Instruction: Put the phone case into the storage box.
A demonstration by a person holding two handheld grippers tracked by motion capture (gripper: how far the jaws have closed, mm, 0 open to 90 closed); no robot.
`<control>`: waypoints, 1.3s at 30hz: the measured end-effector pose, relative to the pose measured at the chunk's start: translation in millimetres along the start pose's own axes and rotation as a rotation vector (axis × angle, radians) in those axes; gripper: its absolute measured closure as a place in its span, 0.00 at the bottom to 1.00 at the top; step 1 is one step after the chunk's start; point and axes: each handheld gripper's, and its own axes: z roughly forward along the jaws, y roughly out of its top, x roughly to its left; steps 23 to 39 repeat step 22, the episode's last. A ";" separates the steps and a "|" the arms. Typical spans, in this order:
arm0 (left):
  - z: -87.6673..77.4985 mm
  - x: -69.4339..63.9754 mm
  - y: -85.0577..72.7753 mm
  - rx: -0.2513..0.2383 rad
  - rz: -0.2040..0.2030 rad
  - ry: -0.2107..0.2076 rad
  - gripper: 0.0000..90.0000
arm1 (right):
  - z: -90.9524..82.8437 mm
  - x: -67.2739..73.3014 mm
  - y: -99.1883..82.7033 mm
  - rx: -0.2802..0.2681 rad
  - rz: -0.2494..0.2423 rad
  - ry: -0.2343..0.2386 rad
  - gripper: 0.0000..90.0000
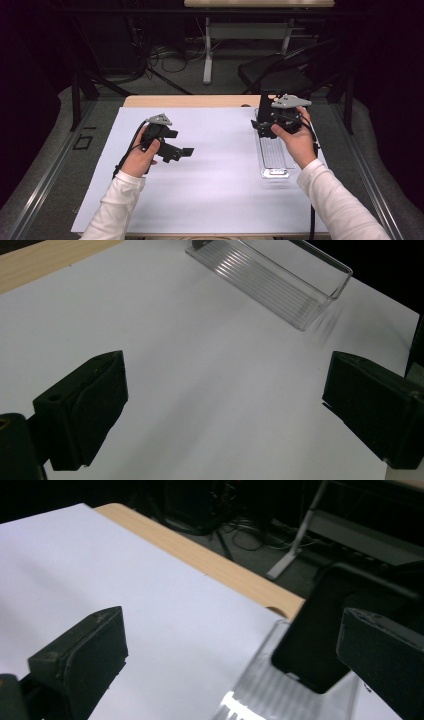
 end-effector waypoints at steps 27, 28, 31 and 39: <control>-5.4 1.1 -0.1 -0.020 -0.005 0.010 0.05 | -9.1 65.6 -48.1 -0.019 0.069 0.232 0.00; -5.4 1.1 -0.1 -0.020 -0.005 0.010 0.05 | -9.1 65.6 -48.1 -0.019 0.069 0.232 0.00; -5.4 1.1 -0.1 -0.020 -0.005 0.010 0.05 | -9.1 65.6 -48.1 -0.019 0.069 0.232 0.00; -5.4 1.1 -0.1 -0.020 -0.005 0.010 0.05 | -9.1 65.6 -48.1 -0.019 0.069 0.232 0.00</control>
